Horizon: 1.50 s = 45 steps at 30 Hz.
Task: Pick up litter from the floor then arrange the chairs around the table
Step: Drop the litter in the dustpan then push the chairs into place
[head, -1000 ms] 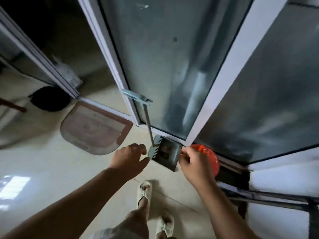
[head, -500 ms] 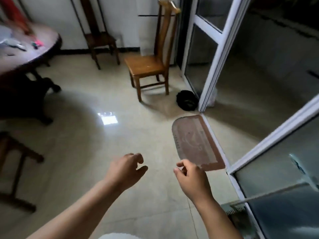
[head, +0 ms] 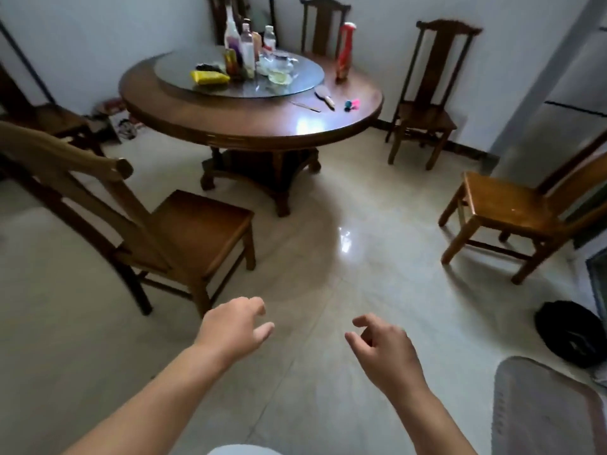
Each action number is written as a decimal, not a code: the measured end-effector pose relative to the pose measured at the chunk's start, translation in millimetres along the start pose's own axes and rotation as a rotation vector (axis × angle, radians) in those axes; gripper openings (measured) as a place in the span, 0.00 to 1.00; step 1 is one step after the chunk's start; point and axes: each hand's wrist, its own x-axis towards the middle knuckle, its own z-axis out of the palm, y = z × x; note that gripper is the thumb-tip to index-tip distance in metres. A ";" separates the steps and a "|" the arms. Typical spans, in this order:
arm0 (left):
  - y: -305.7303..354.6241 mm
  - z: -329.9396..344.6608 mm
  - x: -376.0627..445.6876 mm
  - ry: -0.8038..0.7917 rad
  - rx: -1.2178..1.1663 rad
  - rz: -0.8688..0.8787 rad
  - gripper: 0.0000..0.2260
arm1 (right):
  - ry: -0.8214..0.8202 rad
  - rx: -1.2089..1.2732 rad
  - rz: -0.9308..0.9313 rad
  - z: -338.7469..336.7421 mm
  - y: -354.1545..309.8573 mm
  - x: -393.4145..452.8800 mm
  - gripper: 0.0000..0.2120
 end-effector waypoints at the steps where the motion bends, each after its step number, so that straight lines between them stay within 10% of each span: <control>1: -19.2 -5.4 4.7 0.011 -0.025 -0.061 0.17 | -0.023 -0.012 -0.035 7.9 -15.8 15.4 0.12; 20: -278.2 -226.1 74.2 0.514 -0.001 -0.689 0.16 | -0.292 0.092 -0.879 95.3 -404.6 235.9 0.13; 45: -514.6 -292.7 193.0 0.214 0.181 0.266 0.40 | -0.282 -0.176 -0.481 213.7 -556.1 218.8 0.27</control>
